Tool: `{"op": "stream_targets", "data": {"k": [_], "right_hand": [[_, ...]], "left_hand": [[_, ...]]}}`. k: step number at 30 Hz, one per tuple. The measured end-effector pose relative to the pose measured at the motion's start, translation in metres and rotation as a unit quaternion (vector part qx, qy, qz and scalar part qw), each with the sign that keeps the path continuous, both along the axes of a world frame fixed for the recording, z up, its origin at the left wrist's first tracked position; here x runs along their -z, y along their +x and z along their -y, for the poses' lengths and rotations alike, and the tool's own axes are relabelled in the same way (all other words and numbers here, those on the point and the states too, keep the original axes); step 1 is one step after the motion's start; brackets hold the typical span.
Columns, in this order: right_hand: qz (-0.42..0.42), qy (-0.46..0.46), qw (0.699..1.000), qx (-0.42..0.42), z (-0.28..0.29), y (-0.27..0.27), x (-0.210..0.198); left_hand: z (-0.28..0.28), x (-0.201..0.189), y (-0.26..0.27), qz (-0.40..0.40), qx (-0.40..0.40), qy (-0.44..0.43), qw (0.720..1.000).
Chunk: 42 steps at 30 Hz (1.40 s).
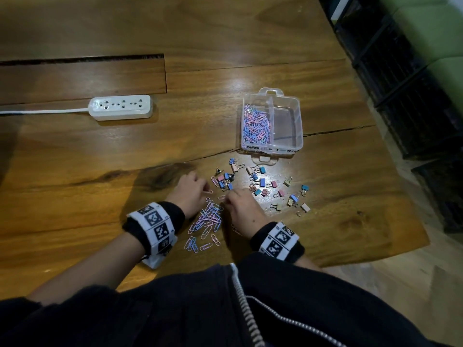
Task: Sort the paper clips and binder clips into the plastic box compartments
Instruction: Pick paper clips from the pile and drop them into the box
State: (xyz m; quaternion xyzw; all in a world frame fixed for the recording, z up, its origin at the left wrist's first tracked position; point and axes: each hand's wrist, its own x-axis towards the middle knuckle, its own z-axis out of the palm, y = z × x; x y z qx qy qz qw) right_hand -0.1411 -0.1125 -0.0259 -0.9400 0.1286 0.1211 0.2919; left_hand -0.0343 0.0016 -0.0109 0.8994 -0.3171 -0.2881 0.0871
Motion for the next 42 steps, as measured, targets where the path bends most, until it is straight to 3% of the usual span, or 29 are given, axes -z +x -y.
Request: {"op": "stream_targets", "data": {"k": [5, 9, 16, 21, 24, 27, 32, 37, 42], "right_hand": [[-0.008, 0.044, 0.998, -0.041, -0.003, -0.012, 0.002], [0.019, -0.017, 0.999, -0.025, -0.005, -0.005, -0.004], [-0.026, -0.082, 0.996, -0.009, -0.003, 0.004, -0.009], [0.012, -0.050, 0.998, 0.026, 0.004, -0.014, -0.006], [0.043, -0.041, 0.998, 0.025, 0.004, -0.022, -0.004], [0.029, -0.060, 0.997, 0.023, 0.005, -0.023, -0.002], [-0.002, -0.035, 0.999, -0.041, 0.004, -0.022, -0.002], [0.048, -0.053, 0.996, 0.057, 0.010, -0.032, -0.005], [0.096, 0.009, 0.990, 0.099, 0.020, -0.044, -0.004]], "left_hand": [[-0.010, -0.002, -0.009, -0.085, 0.063, -0.006, 0.994], [-0.007, -0.003, -0.002, 0.008, 0.003, -0.033, 0.999], [0.006, -0.001, -0.003, 0.088, 0.072, 0.019, 0.993], [-0.008, -0.003, -0.002, -0.016, 0.106, -0.015, 0.994], [-0.019, -0.006, 0.001, -0.067, 0.075, -0.043, 0.994], [-0.025, -0.010, 0.002, -0.044, 0.045, -0.049, 0.997], [-0.032, -0.014, 0.006, -0.031, 0.025, 0.057, 0.998], [-0.055, -0.014, -0.002, -0.080, -0.025, 0.150, 0.985], [-0.076, -0.002, -0.009, -0.094, -0.051, 0.089, 0.990]]}}
